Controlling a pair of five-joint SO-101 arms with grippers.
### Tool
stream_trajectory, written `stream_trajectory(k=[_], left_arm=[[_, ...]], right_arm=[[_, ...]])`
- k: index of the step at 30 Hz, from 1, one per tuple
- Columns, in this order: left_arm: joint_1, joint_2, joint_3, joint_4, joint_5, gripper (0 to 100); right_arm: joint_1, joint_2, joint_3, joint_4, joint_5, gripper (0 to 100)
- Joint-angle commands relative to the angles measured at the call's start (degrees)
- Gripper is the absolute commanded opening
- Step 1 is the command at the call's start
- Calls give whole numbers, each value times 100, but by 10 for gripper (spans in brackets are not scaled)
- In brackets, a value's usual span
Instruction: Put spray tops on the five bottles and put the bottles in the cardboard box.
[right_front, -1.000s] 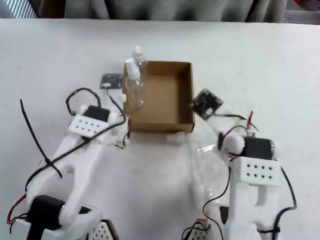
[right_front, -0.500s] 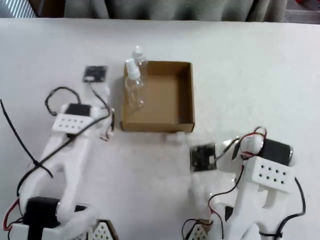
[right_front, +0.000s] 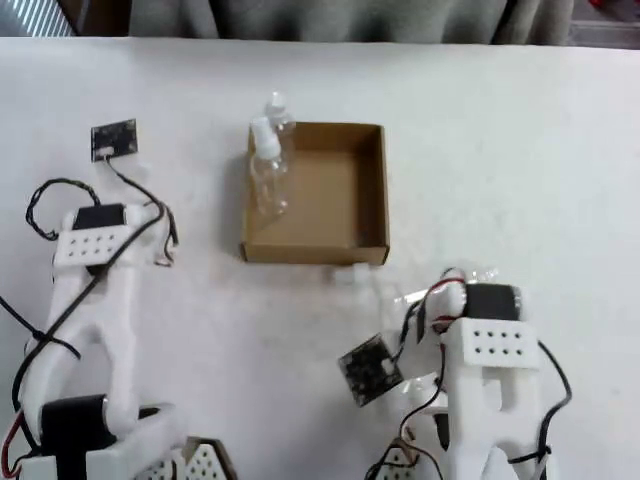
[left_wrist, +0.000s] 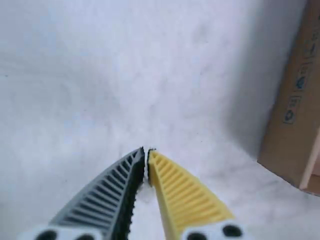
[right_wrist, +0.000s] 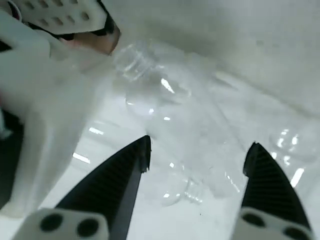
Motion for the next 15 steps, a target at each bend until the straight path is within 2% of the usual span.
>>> stream_trajectory(k=[1,11,15], left_arm=[[-66,-233,-281,-123,-53,28],[66,-233,-273,-123,-53,28],[92,-233,-273,-123,-53,28]], right_arm=[[-338,-66,255,-303,62,287],[-453,-66,1213,-1411,79,281],[-453,-66,1442,-1754,79,176]])
